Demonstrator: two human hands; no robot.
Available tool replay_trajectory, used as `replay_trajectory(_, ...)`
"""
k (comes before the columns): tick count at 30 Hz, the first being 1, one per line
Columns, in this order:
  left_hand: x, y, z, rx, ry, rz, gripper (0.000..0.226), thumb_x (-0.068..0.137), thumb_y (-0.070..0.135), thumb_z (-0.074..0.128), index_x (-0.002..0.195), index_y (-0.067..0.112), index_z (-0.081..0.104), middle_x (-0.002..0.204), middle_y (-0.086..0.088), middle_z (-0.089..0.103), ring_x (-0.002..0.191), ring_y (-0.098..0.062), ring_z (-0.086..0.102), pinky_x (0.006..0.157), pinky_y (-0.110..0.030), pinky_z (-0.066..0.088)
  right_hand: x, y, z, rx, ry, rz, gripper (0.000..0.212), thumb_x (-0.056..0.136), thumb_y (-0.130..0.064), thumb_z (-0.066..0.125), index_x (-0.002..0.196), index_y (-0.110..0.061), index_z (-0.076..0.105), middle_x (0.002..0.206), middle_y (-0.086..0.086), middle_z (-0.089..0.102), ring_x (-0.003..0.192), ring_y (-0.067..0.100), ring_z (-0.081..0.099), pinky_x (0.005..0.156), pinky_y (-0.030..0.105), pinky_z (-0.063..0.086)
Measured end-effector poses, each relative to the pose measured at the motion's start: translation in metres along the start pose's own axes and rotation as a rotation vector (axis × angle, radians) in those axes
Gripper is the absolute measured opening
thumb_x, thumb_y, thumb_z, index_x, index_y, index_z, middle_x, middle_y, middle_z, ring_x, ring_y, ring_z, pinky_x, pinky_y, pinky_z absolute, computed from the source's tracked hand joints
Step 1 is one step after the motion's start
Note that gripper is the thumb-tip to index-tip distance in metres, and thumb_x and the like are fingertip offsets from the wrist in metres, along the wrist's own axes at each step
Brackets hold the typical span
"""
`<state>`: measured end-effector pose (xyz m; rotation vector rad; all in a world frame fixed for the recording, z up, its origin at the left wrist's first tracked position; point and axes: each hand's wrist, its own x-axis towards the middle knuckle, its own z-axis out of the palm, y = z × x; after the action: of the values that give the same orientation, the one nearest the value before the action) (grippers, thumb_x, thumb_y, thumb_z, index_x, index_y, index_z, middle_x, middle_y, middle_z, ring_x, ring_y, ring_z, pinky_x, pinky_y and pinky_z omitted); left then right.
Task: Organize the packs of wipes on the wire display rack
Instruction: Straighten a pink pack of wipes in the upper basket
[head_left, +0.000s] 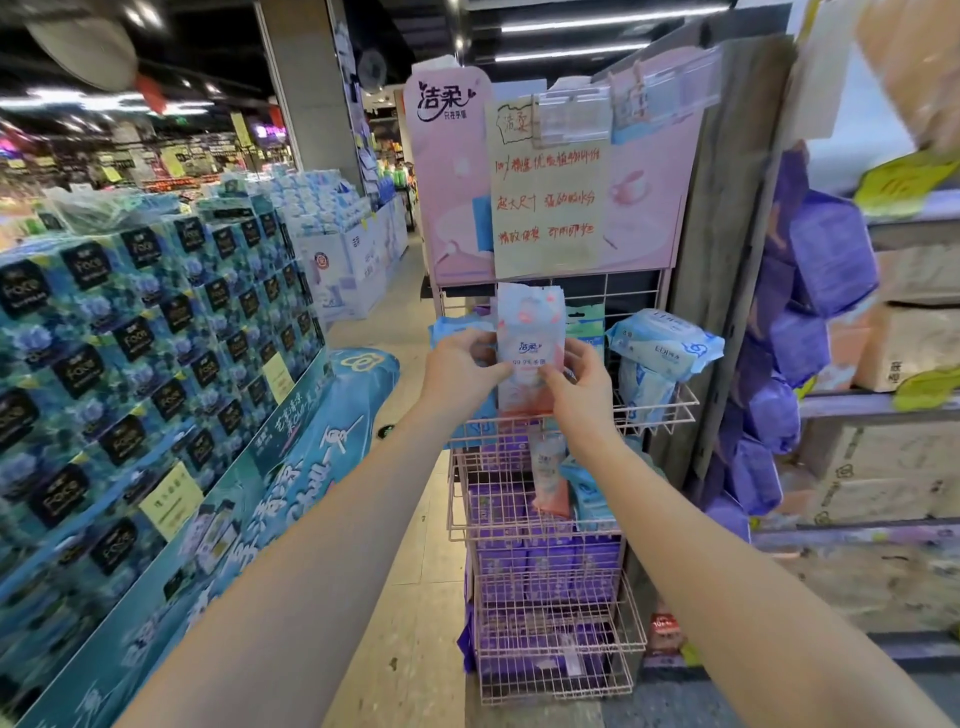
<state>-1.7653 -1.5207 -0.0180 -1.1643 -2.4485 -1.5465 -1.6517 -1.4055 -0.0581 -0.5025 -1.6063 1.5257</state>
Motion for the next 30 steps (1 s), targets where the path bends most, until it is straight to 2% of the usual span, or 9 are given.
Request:
replay_trajectory(4,0.001,-0.002,0.002,0.381,0.013,-0.019,0.030,0.079,0.041,0.083,0.104,0.027,0.072,0.095,0.006,0.069,0.092,-0.018,0.067,0.072,-0.034,0.051,0.007,0.004,-0.001,-0.122,-0.044,0.044,0.038,0.096,-0.007,0.064,0.130,-0.021,0.054,0.125,-0.004,0.063,0.105,0.004,0.064,0.073,0.018,0.056)
replay_trajectory(6,0.002,-0.003,0.000,0.523,0.037,-0.048,0.043,0.075,0.049,0.083,0.110,0.028,0.069,0.102,0.001,0.066,0.097,-0.024,0.063,0.075,-0.036,0.049,0.015,0.004,-0.002,-0.243,-0.097,0.069,0.038,0.095,-0.007,0.066,0.129,-0.019,0.053,0.121,-0.003,0.063,0.098,0.003,0.064,0.068,0.018,0.055)
replay_trajectory(9,-0.001,-0.005,0.002,0.520,0.029,-0.063,0.057,0.074,0.046,0.087,0.120,0.026,0.059,0.112,-0.002,0.064,0.105,-0.028,0.062,0.083,-0.040,0.049,0.024,0.005,-0.002,-0.422,-0.140,0.112,0.039,0.093,-0.007,0.069,0.127,-0.019,0.054,0.115,-0.003,0.065,0.098,0.013,0.066,0.078,0.029,0.058)
replay_trajectory(13,-0.006,-0.009,0.006,0.492,0.042,-0.026,0.069,0.076,0.039,0.087,0.133,0.023,0.051,0.124,-0.004,0.063,0.115,-0.031,0.061,0.092,-0.043,0.045,0.026,0.011,-0.004,-0.497,-0.144,0.096,0.033,0.091,-0.010,0.071,0.117,-0.024,0.057,0.107,-0.005,0.067,0.087,0.003,0.064,0.066,0.021,0.050)
replay_trajectory(16,-0.009,-0.010,0.005,0.396,0.056,-0.015,0.070,0.078,0.037,0.086,0.136,0.023,0.049,0.123,-0.003,0.067,0.115,-0.030,0.062,0.097,-0.044,0.046,0.027,0.010,-0.005,-0.544,-0.137,0.092,0.032,0.089,-0.015,0.075,0.109,-0.031,0.057,0.106,-0.006,0.070,0.084,0.004,0.067,0.064,0.025,0.052)
replay_trajectory(19,-0.012,-0.012,0.004,0.380,0.079,0.013,0.059,0.083,0.041,0.083,0.133,0.025,0.056,0.119,-0.001,0.066,0.113,-0.027,0.061,0.099,-0.045,0.045,0.025,0.010,-0.006,-0.602,-0.134,0.087,0.032,0.087,-0.023,0.076,0.112,-0.033,0.059,0.104,-0.009,0.071,0.088,0.014,0.071,0.078,0.041,0.060)
replay_trajectory(21,-0.013,-0.013,0.006,0.415,0.103,0.037,0.059,0.085,0.044,0.080,0.137,0.027,0.057,0.120,-0.001,0.064,0.116,-0.026,0.058,0.100,-0.043,0.043,0.025,0.010,-0.007,-0.622,-0.123,0.081,0.032,0.088,-0.027,0.076,0.115,-0.032,0.060,0.103,-0.009,0.070,0.091,0.017,0.071,0.085,0.044,0.059)
replay_trajectory(25,-0.006,-0.013,0.013,0.550,0.102,0.033,0.068,0.090,0.052,0.072,0.150,0.031,0.049,0.131,-0.006,0.059,0.123,-0.029,0.051,0.103,-0.042,0.039,0.025,0.007,-0.006,-0.720,-0.112,0.072,0.035,0.091,-0.034,0.072,0.123,-0.028,0.060,0.102,-0.010,0.066,0.095,0.021,0.069,0.088,0.044,0.056)
replay_trajectory(30,-0.005,-0.012,0.025,0.631,0.111,0.009,0.069,0.093,0.047,0.068,0.154,0.028,0.041,0.135,-0.010,0.054,0.123,-0.032,0.049,0.103,-0.042,0.038,0.026,0.002,-0.007,-0.822,-0.169,0.067,0.031,0.092,-0.034,0.069,0.120,-0.023,0.061,0.100,-0.004,0.071,0.088,0.020,0.066,0.079,0.037,0.055)
